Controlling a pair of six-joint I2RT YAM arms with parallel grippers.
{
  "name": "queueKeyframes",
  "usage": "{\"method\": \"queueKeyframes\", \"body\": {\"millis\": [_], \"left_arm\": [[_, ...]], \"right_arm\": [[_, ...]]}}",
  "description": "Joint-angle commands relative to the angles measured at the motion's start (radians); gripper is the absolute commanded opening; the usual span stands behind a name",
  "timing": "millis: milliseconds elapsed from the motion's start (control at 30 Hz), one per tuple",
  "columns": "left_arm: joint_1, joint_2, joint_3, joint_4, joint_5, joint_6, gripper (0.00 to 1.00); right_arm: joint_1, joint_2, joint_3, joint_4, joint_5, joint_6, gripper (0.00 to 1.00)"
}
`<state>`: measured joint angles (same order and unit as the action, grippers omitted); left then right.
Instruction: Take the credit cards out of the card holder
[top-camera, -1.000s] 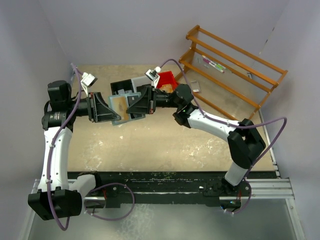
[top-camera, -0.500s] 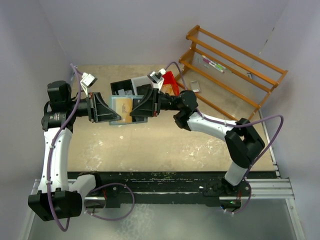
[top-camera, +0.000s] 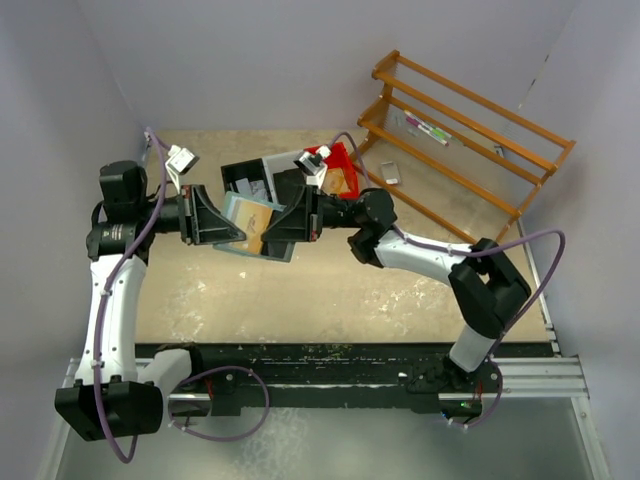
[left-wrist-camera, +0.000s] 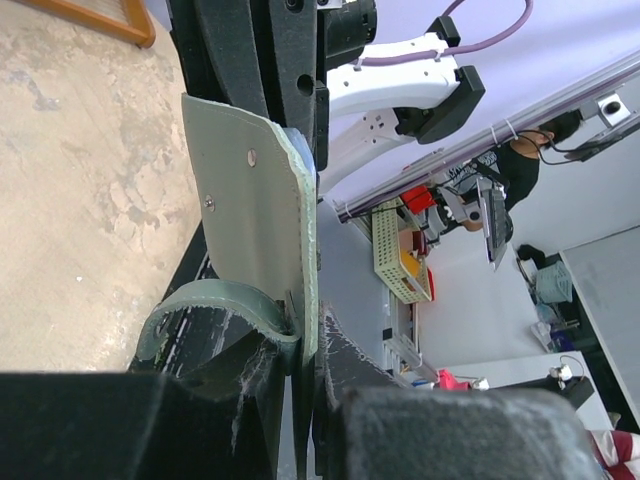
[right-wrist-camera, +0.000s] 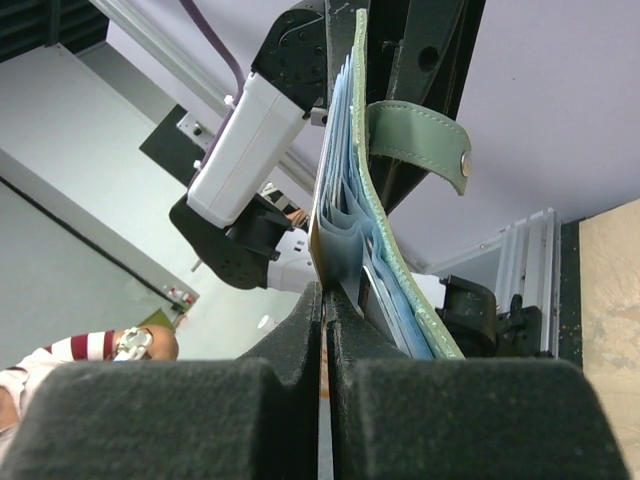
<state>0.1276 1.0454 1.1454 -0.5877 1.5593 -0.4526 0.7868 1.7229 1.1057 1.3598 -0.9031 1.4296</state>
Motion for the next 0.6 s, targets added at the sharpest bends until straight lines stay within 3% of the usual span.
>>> {"method": "queueKeyframes", "body": {"millis": [0,467,567], "left_arm": [[-0.005,0.003,0.032,0.028,0.016,0.010,0.06],[-0.005,0.007,0.039,0.042,-0.022,-0.006,0.07],[-0.005,-0.002,0.039,0.053,-0.064,-0.010,0.00]], "right_arm": [[-0.014,-0.082,-0.028,0.045,0.009,-0.021,0.00],[-0.044,-0.148,-0.066,-0.132,0.032,-0.135,0.00],[-0.039,-0.140,-0.044,-0.159,0.063,-0.141,0.15]]}}
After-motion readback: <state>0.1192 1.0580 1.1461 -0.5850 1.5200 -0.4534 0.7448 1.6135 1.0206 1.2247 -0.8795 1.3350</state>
